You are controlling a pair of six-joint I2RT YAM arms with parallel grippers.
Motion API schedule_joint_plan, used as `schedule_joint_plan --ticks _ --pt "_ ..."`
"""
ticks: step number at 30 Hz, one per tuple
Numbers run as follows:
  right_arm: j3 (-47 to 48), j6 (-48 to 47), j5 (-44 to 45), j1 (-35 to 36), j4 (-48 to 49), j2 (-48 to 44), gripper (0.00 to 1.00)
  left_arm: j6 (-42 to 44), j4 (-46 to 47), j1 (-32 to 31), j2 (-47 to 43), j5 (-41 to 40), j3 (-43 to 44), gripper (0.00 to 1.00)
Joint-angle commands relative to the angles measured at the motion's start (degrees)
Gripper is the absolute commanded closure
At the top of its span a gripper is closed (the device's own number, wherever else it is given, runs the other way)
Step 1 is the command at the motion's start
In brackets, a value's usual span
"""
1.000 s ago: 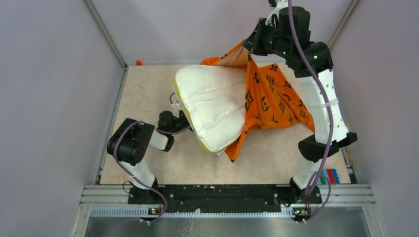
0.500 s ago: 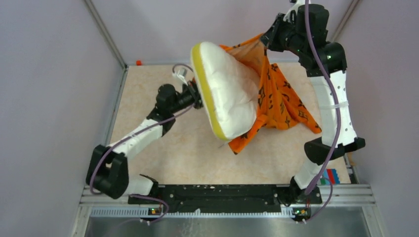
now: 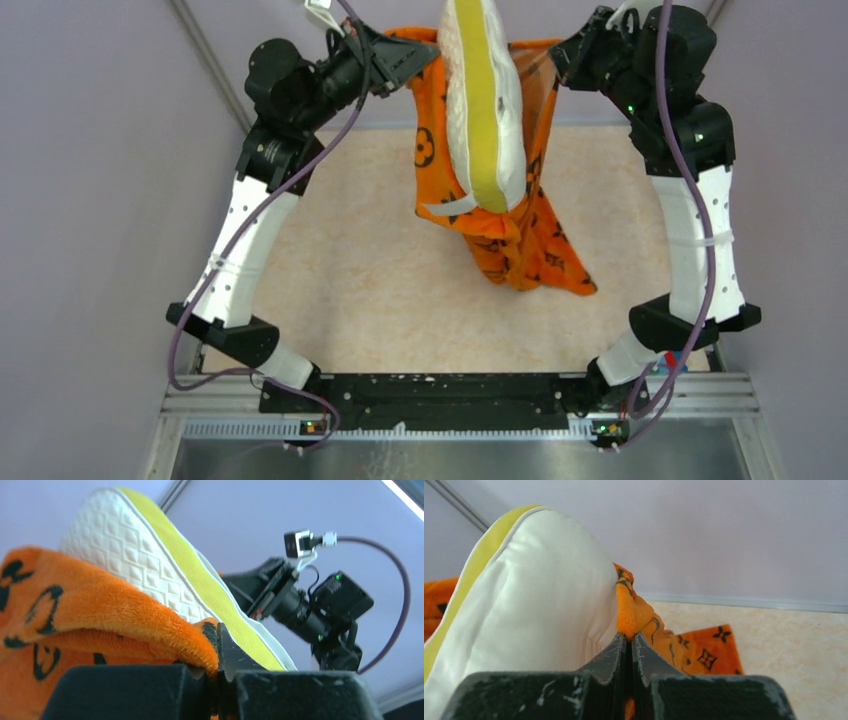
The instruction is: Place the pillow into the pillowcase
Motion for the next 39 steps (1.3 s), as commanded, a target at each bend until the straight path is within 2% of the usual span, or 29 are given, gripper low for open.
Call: schedule_joint_plan --ticks 1,4,6,10,13,15,18,20,22,25,28,30,32,34,37,39 --pt "1.61 -0.5 2.83 -0.2 12.82 -6.29 1.0 0.38 1.77 -0.94 6.36 -4.38 17.33 1.0" --pt "0.69 -2.03 9.22 -0.35 16.52 -7.03 1.0 1.07 1.74 -2.63 10.03 -4.22 25.2 1.0" --pt "-3.22 -1.42 10.3 -0.46 18.87 -7.25 1.0 2.36 3.65 -2.99 10.21 -4.44 27.1 1.0" --pt "-12.2 3.39 0.89 -0.42 19.18 -7.33 1.0 6.95 11.17 -2.82 7.04 -13.06 27.63 1.0" --pt "-22.71 6.61 -7.03 -0.35 26.72 -11.85 1.0 8.82 16.72 -2.73 6.91 -17.13 30.91 1.0" --pt "-27.39 8.24 -10.59 -0.27 31.74 -15.5 1.0 9.54 17.89 -2.72 6.58 -20.41 31.22 1.0" --pt "-28.15 8.88 -12.44 -0.29 36.28 -19.63 1.0 11.0 16.66 -2.73 6.74 -22.68 30.97 1.0" --pt "-26.8 8.33 -10.18 -0.26 38.53 -22.24 1.0 11.14 14.83 -2.66 7.25 -20.64 30.43 1.0" --pt "-23.05 6.43 -2.3 -0.29 38.17 -22.74 1.0 10.7 12.59 -2.79 7.44 -17.54 28.89 1.0" --pt "-11.92 2.71 7.83 -0.27 36.58 -20.02 1.0 9.43 10.27 -2.97 7.17 -10.15 24.77 1.0" --pt "2.48 0.39 10.94 -0.26 31.89 -13.44 1.0 10.09 8.25 -3.58 5.32 -6.61 19.84 1.0" --pt "5.4 0.48 9.54 -0.25 30.24 -11.0 1.0 11.02 8.54 -3.62 4.31 -7.78 20.35 1.0" --pt "0.74 2.12 6.36 -0.25 29.7 -11.69 1.0 12.19 8.58 -3.6 4.95 -10.72 26.16 1.0" --pt "-10.92 4.4 3.1 -0.29 31.79 -15.29 1.0 12.6 10.7 -3.53 5.57 -14.84 31.28 1.0" --pt "-28.0 7.72 0.12 -0.28 37.57 -21.29 1.0 12.71 18.55 -3.5 3.73 -21.42 30.97 1.0" --pt "-32.72 8.63 -0.24 -0.28 38.4 -23.09 1.0 12.91 21.16 -3.52 3.41 -24.22 30.78 1.0"
